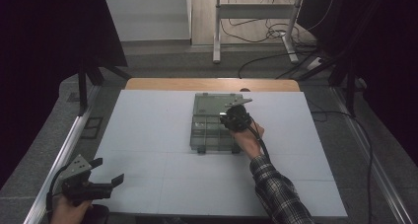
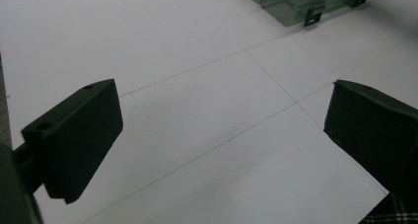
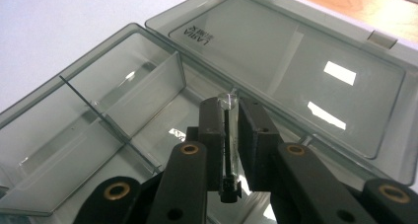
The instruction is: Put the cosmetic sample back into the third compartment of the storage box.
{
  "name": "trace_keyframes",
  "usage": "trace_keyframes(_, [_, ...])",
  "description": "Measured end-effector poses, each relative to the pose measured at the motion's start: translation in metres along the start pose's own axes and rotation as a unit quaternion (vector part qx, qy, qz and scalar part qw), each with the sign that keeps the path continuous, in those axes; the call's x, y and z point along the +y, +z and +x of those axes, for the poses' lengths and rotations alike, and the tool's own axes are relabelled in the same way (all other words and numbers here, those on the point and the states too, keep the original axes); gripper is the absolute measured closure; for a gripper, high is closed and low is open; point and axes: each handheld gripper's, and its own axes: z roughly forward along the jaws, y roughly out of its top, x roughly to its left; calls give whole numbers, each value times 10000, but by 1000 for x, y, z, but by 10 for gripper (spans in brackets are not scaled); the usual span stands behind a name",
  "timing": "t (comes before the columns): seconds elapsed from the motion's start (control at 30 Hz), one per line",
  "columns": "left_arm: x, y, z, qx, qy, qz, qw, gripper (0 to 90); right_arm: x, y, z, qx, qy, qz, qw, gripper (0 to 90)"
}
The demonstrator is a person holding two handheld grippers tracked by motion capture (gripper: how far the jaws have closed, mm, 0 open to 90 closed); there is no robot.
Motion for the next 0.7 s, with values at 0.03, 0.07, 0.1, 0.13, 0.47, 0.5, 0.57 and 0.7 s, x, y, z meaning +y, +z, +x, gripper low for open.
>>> trace_keyframes(0.03, [0,0,0,-2,2,-1,10000,17,0,1,0,-7,-9,19,10000,800])
trace_keyframes(0.07, [0,0,0,-2,1,-3,10000,17,-1,1,1,0,-4,37,10000,800])
trace_keyframes(0.1, [0,0,0,-6,2,-7,10000,17,-1,2,1,15,2,47,10000,798])
trace_keyframes(0.13, [0,0,0,-7,2,-8,10000,17,-1,2,1,15,2,47,10000,798])
trace_keyframes(0.47, [0,0,0,-17,14,-13,10000,18,-2,2,4,10,-20,114,9999,738])
trace_keyframes(0.5, [0,0,0,-17,15,-16,10000,18,-1,2,4,23,-16,105,9999,727])
trace_keyframes(0.57, [0,0,0,-24,15,-18,10000,18,0,0,6,17,-64,109,9999,685])
trace_keyframes(0.7, [0,0,0,-28,15,-19,10000,18,0,-2,5,80,-44,112,9999,618])
